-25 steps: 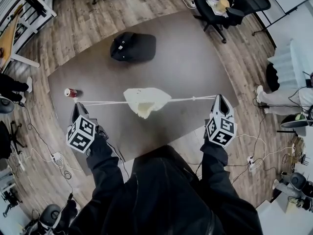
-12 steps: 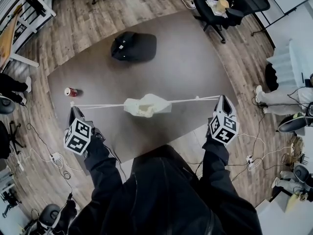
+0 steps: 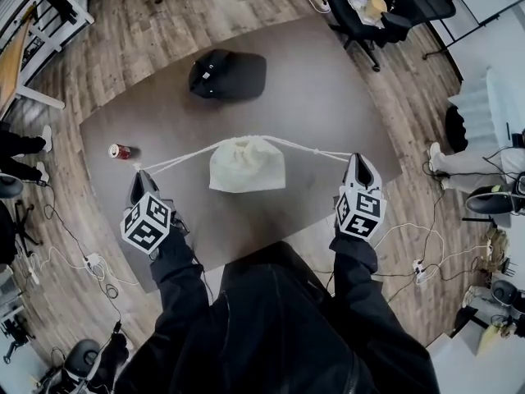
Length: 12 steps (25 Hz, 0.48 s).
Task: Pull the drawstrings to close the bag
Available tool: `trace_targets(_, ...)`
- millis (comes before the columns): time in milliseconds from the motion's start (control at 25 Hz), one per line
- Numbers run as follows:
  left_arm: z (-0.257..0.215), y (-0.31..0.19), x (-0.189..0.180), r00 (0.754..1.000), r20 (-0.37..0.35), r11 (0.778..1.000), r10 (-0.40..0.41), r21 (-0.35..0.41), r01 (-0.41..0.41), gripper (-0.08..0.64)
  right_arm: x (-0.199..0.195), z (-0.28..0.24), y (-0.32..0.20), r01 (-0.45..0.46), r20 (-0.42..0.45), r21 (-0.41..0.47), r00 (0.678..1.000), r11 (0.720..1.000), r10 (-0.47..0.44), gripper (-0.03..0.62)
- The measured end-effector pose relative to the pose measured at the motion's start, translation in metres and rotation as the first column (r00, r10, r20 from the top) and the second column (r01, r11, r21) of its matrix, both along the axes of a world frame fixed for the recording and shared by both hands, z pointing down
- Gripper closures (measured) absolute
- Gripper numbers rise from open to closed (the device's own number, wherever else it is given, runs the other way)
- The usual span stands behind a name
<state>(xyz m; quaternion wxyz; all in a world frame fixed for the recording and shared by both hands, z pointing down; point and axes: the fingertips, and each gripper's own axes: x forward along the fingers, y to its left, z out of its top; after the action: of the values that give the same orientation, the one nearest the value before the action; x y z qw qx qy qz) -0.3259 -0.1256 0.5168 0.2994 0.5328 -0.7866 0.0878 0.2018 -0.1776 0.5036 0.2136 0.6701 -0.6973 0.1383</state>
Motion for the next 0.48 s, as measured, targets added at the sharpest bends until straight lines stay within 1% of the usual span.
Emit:
trace_targets(80, 0.007, -0.007, 0.014, 0.999, -0.001, 0.999, 0.042, -0.004, -0.042, 0.528, -0.016, 0.01, -0.002, 0.042, -0.002, -0.015, 0.999, 0.999, -0.042, 0.566)
trace_targets(160, 0.019, -0.014, 0.031, 0.996, 0.0, 0.995, 0.093, -0.024, -0.093, 0.528, -0.034, 0.024, -0.003, 0.084, -0.007, -0.044, 0.996, 0.996, -0.084, 0.566)
trace_targets(280, 0.045, -0.018, 0.055, 0.988, -0.007, 0.985, 0.156, -0.079, -0.157, 0.528, -0.062, 0.05, -0.003, 0.139, -0.005, -0.101, 0.99, 0.985, -0.14, 0.566)
trace_targets(480, 0.092, -0.016, 0.085, 0.974, -0.036, 0.959, 0.223, -0.173, -0.226, 0.526, -0.096, 0.09, -0.002, 0.218, 0.011, -0.192, 0.976, 0.957, -0.219, 0.566)
